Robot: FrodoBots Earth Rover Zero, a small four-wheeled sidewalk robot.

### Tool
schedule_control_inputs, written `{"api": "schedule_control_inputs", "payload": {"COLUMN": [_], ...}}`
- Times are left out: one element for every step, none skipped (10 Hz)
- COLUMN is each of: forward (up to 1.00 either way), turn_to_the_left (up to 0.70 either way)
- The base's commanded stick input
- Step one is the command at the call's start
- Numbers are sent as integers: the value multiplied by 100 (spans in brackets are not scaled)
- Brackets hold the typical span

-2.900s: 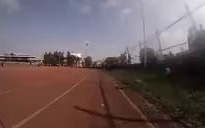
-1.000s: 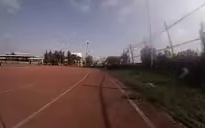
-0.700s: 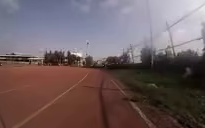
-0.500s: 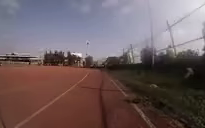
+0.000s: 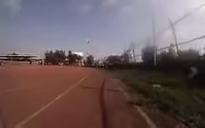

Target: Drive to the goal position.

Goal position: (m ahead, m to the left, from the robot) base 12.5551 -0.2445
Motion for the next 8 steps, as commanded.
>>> {"api": "schedule_control_inputs", "payload": {"forward": [50, 50, 50, 50, 50, 50, 50, 50], "turn_to_the_left": [0, 0, 0, 0, 0, 0, 0, 0]}}
